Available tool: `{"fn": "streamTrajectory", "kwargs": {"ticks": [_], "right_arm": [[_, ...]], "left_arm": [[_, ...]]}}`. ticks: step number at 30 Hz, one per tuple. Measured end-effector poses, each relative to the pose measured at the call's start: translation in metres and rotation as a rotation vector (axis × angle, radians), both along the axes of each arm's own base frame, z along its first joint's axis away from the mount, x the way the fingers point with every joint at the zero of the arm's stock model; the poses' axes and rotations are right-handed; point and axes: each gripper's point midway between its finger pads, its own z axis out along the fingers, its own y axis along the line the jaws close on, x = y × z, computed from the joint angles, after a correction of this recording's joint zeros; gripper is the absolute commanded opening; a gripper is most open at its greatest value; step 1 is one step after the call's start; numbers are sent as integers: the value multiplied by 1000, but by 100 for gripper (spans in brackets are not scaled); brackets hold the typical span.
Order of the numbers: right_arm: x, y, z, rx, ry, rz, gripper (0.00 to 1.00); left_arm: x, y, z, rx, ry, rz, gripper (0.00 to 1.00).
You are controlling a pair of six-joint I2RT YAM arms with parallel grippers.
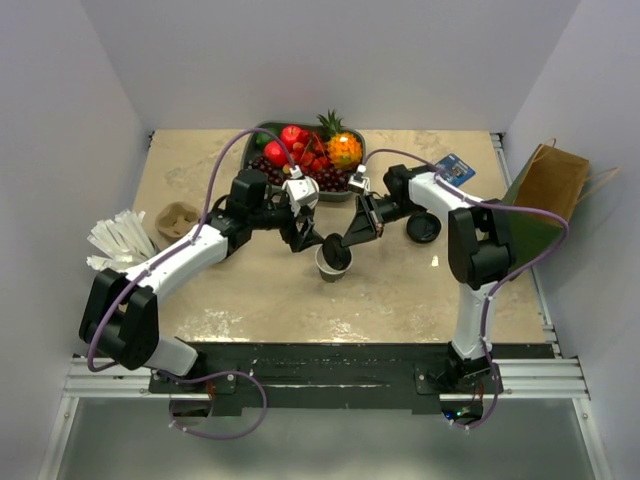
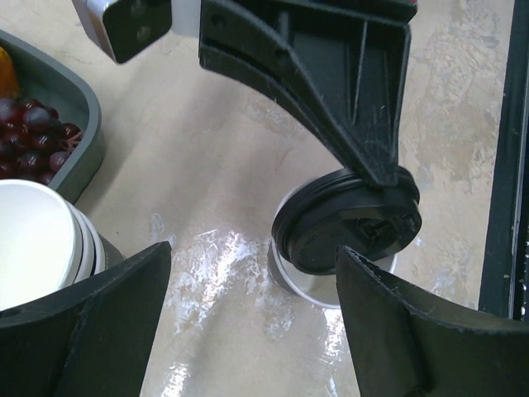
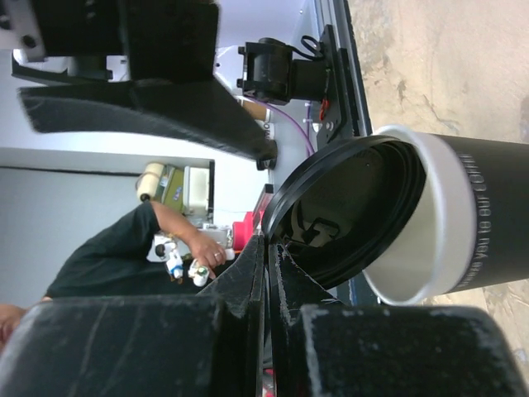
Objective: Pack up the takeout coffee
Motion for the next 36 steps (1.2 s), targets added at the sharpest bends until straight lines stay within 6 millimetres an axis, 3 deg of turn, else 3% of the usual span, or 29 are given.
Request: {"fn": "streamTrajectory", "kwargs": {"ticks": [3, 9, 15, 36], "right_arm": [[1, 0, -6, -7, 25, -3, 2], [4, -3, -7, -8, 28, -13, 18], [11, -9, -8, -5, 20, -36, 25], [22, -17, -21, -18, 16, -55, 31]], "left_arm": [[-1, -4, 3, -12, -10, -7, 84], [-1, -9, 3, -15, -12, -21, 84], [-5, -13, 2, -17, -8, -38, 84], [-8, -28, -18, -9, 48, -94, 84]]}}
